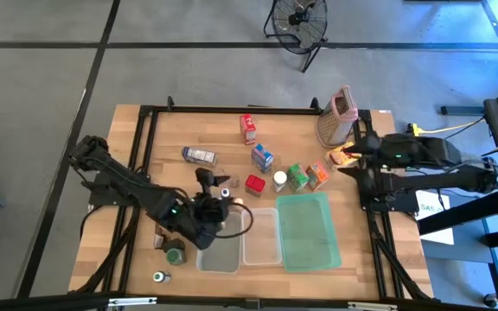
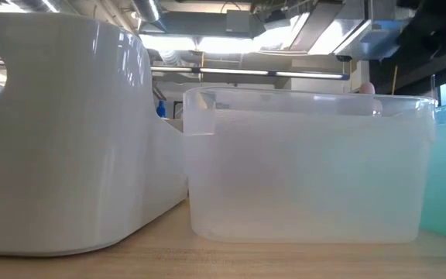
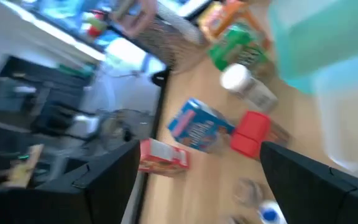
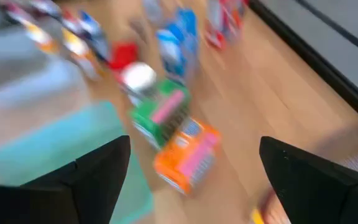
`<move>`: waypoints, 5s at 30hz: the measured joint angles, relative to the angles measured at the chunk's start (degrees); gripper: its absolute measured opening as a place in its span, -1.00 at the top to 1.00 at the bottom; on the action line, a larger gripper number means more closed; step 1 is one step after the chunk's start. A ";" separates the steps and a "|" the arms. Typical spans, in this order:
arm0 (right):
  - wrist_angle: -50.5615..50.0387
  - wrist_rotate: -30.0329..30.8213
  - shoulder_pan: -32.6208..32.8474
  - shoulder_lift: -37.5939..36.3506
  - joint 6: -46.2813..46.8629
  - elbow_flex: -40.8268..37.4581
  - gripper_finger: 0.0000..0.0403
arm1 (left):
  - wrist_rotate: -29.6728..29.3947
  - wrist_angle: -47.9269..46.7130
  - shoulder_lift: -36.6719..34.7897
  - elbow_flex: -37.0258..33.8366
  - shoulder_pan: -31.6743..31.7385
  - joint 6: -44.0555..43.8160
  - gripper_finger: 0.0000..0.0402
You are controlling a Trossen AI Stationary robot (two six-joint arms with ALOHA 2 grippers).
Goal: Pick & Place Kitchen Items
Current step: Put the orange cereal box into the blue bin
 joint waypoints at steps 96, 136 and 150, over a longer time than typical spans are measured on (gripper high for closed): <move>1.53 6.44 2.46 38.12 23.05 -1.22 0.21 | 22.85 45.53 -29.49 -37.59 5.49 2.39 -0.60; -2.65 3.90 30.83 39.35 -2.91 18.90 0.49 | 23.31 45.57 -29.51 -37.59 5.48 2.05 -0.60; 4.37 -1.87 21.72 50.75 -12.10 16.57 0.49 | 24.64 45.59 -29.51 -37.59 5.41 -0.38 -0.60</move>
